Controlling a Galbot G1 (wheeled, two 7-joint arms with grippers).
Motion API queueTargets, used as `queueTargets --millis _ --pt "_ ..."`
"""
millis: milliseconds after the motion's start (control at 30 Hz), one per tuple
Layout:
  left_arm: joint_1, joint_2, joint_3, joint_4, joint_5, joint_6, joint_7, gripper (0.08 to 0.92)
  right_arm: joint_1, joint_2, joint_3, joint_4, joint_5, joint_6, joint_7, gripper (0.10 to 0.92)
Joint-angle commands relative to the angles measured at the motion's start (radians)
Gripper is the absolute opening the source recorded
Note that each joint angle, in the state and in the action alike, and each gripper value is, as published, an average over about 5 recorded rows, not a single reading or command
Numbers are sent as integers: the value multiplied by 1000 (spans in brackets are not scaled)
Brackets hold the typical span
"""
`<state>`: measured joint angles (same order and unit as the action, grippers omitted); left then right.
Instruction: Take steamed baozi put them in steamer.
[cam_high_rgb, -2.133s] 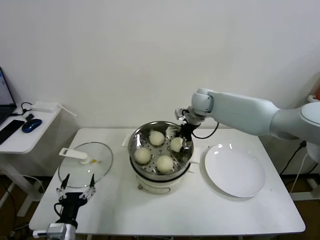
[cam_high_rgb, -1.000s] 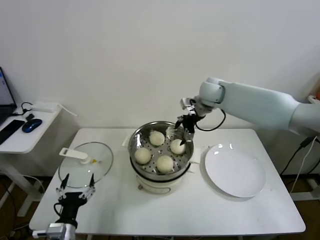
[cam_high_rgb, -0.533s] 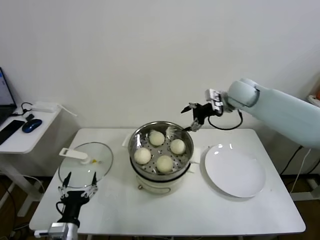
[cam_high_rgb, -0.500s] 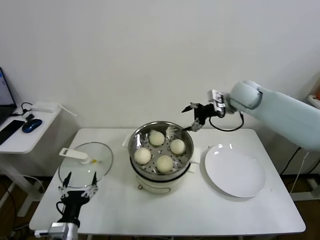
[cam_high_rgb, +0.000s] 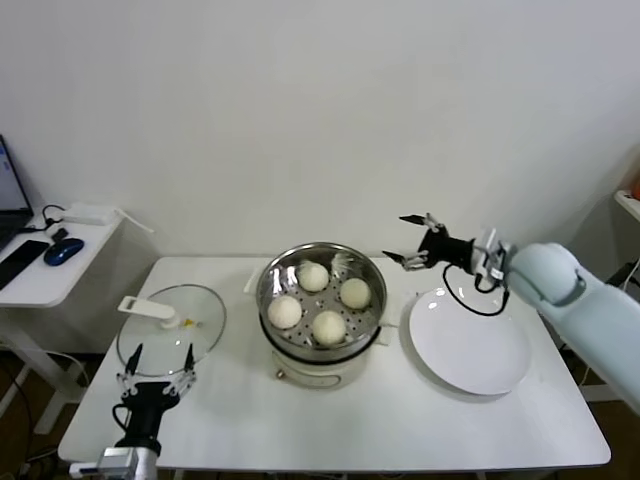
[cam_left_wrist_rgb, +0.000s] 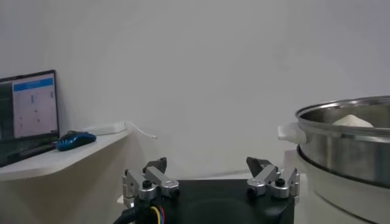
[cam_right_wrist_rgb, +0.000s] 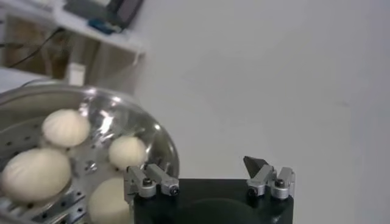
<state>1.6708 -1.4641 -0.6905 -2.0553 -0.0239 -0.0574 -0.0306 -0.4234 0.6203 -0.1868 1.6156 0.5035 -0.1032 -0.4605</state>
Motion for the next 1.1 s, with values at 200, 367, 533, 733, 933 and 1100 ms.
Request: queueTargets --millis 200,367,533,733,933,1100 --pt "-3 -11 -2 0 0 -14 16 823 -859 476 789 186 -155 197 211 823" --pt "-5 -14 -5 -1 0 -21 23 823 -934 589 811 202 -177 244 209 823" --pt "-1 -18 -11 2 0 -33 33 823 -1004 666 816 215 -181 272 200 823" --pt "17 -21 -25 1 -3 -53 45 823 -1087 714 814 229 -169 306 176 823" --pt "27 -23 -34 -5 -10 -68 57 823 -1124 734 801 231 -165 328 163 823" --pt "32 -26 -35 -7 -15 -69 61 823 -1132 735 799 213 -161 348 155 823"
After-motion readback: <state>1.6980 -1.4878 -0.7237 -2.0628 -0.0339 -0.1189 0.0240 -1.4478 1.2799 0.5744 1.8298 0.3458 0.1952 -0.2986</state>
